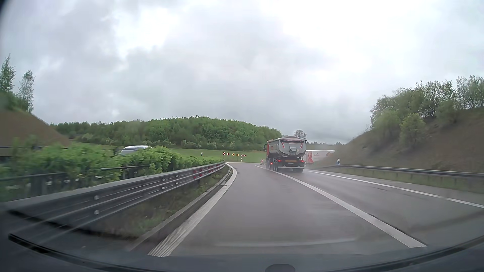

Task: Follow the waypoints while adhering to traffic rules and regulations

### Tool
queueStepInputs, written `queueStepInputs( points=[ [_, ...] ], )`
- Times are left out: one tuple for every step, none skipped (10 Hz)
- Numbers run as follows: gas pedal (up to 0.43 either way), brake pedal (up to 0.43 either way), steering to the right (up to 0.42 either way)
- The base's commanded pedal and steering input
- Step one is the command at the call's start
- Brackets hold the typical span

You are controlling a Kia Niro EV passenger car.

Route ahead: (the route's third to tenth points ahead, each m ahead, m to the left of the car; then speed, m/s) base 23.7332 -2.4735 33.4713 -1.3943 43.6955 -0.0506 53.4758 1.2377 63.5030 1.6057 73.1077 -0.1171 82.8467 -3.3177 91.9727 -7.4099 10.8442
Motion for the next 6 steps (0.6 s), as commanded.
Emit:
queueStepInputs(
  points=[
    [0.110,0.000,-0.003],
    [0.110,0.000,-0.003],
    [0.110,0.000,-0.003],
    [0.110,0.000,-0.003],
    [0.110,0.000,-0.003],
    [0.110,0.000,-0.003]
  ],
)
